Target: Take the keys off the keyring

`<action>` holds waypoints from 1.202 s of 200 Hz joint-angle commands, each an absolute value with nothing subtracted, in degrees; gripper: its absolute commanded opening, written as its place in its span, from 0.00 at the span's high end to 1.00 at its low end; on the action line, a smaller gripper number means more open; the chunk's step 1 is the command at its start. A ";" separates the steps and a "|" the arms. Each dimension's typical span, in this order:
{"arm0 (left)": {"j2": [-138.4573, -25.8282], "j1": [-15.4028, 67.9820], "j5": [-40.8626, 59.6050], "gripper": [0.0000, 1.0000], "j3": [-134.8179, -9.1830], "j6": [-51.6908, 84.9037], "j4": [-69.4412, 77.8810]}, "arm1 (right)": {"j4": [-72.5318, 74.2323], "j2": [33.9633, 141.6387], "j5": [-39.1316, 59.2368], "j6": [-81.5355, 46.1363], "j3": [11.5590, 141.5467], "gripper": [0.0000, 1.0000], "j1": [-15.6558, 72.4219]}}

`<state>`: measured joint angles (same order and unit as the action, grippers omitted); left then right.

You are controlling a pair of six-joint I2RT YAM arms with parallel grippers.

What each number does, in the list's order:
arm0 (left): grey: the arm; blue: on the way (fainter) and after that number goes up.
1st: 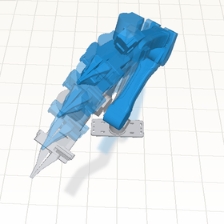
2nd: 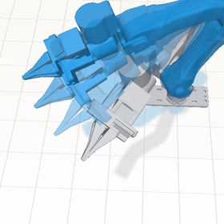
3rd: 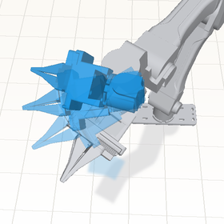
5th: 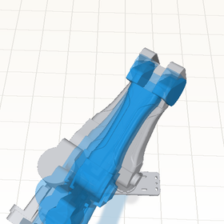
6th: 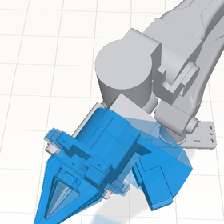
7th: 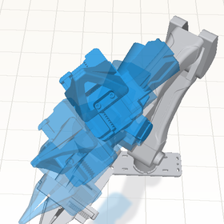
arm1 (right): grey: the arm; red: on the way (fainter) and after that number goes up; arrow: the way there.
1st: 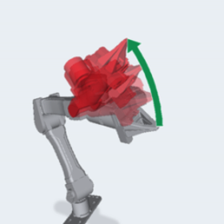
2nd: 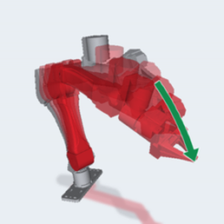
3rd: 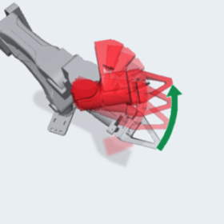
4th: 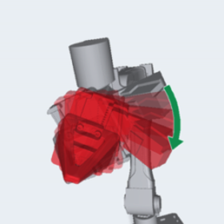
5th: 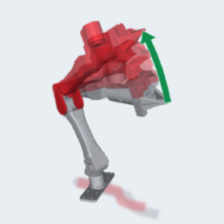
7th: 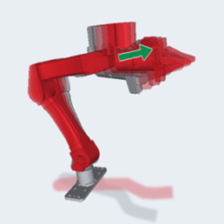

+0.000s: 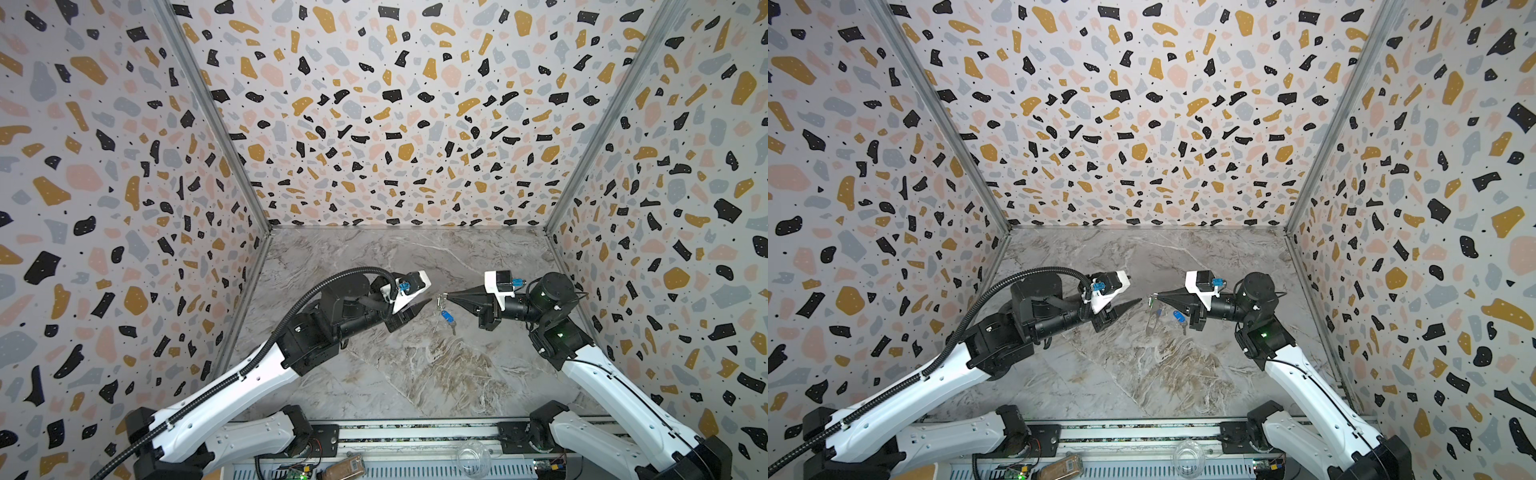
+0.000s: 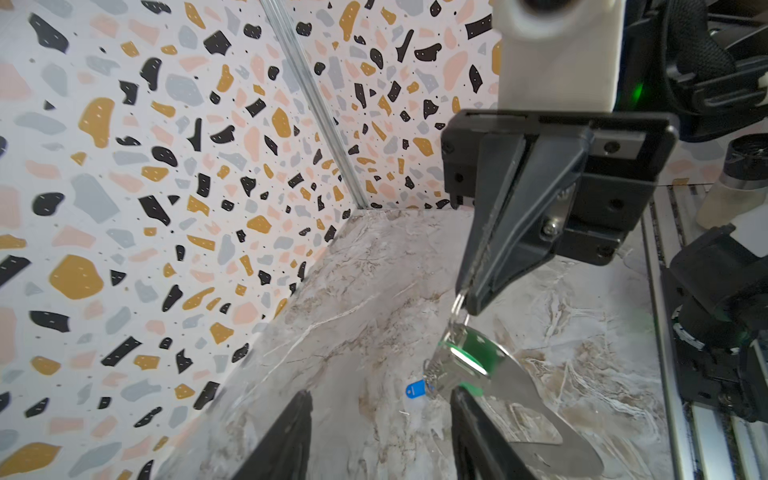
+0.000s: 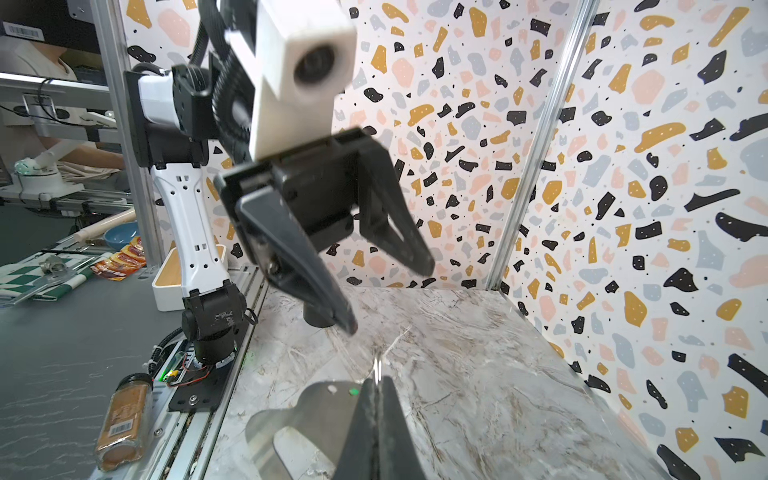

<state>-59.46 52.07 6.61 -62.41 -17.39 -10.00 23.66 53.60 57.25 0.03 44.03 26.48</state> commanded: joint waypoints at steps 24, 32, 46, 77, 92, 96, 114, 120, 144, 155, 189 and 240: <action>-58.20 51.86 12.56 0.43 -58.57 -9.71 1.39 | 30.24 53.16 57.83 -3.54 43.52 1.00 26.27; -58.27 51.92 13.15 0.43 -58.13 -9.24 1.98 | 30.77 53.27 57.83 -3.98 43.34 1.00 26.28; -58.28 52.03 13.79 0.42 -57.42 -8.34 3.08 | 31.36 53.35 57.85 -4.46 43.11 1.00 26.35; -58.60 52.14 14.35 0.42 -56.26 -7.32 3.99 | 33.15 53.44 57.70 -5.61 42.45 1.00 26.28; -59.18 52.14 14.44 0.42 -55.81 -6.78 4.57 | 34.18 53.53 57.50 -6.30 42.19 1.00 26.28; -59.39 52.13 14.49 0.42 -55.84 -6.74 4.57 | 34.31 53.54 57.48 -6.39 42.19 1.00 26.35; -60.27 52.38 13.65 0.45 -56.15 -6.63 4.91 | 34.80 53.62 57.24 -6.79 42.03 1.00 26.37; -60.51 52.39 13.47 0.47 -56.21 -6.64 5.16 | 35.06 53.62 57.22 -7.06 41.97 1.00 26.32; -61.43 52.78 12.02 0.53 -56.69 -6.71 5.54 | 35.77 53.53 57.01 -7.38 41.66 1.00 26.37; -61.61 52.93 11.78 0.55 -56.78 -6.76 5.87 | 35.87 53.44 56.74 -7.45 41.51 1.00 26.36; -61.83 53.10 11.59 0.67 -56.87 -6.90 6.67 | 36.65 53.35 56.35 -7.89 40.99 1.00 26.36; -62.13 53.25 12.48 0.85 -57.12 -7.15 6.56 | 39.75 53.01 54.13 -9.43 39.96 1.00 26.37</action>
